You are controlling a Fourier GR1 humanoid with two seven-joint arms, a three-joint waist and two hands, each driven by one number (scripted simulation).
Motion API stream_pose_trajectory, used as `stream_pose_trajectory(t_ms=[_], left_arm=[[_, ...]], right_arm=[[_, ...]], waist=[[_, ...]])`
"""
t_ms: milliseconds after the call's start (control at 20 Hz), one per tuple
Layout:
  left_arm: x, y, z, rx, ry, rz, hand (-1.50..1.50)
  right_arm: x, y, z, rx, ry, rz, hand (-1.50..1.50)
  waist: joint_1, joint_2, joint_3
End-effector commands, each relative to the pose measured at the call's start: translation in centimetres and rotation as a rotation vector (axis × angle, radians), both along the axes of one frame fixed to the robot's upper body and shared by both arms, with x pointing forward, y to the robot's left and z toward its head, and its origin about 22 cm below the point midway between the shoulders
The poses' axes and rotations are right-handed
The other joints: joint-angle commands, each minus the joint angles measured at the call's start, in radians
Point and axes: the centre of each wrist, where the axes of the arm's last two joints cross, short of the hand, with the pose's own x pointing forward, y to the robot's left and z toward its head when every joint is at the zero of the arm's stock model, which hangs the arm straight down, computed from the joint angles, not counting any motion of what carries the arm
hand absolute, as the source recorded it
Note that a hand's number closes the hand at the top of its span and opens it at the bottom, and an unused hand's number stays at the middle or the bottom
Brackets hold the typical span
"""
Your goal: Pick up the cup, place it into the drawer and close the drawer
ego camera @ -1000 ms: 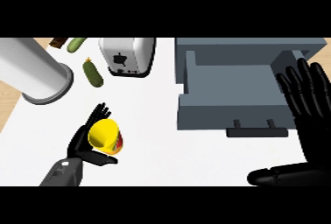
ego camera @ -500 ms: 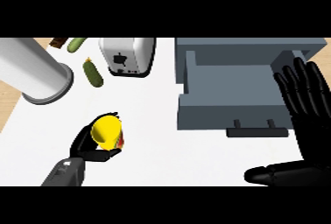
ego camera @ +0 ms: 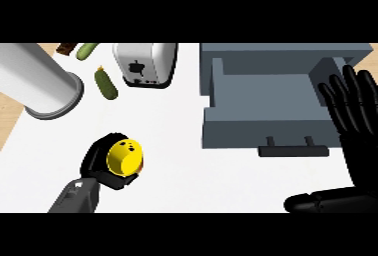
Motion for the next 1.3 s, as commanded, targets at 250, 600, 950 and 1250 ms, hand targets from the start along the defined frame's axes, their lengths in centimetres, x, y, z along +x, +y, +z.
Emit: stream_pose_trajectory(t_ms=[250, 600, 950, 1250], left_arm=[[-1.0, 1.9, 0.1, -0.031, -0.179, 0.430, 1.50], [0.3, -0.7, 2.5, -0.134, -0.293, 0.336, 1.50], [2.8, -4.1, 9.3, -0.079, -0.319, 0.185, 1.50], [4.2, -7.1, 15.3, -0.102, -0.333, 0.152, 1.50]], right_arm=[[-0.2, -0.5, -0.2, -0.004, -0.007, 0.010, -1.50], [-0.3, 0.0, -0.5, -0.028, -0.006, -0.003, -1.50], [0.0, -1.2, 0.0, 0.009, 0.008, -0.006, -1.50], [-0.6, 1.0, -0.7, -0.003, 0.009, -0.037, -1.50]], waist=[[0.009, -0.003, 0.001], [0.013, -0.005, 0.002], [0.015, -0.007, 0.002], [0.010, -0.004, 0.002]])
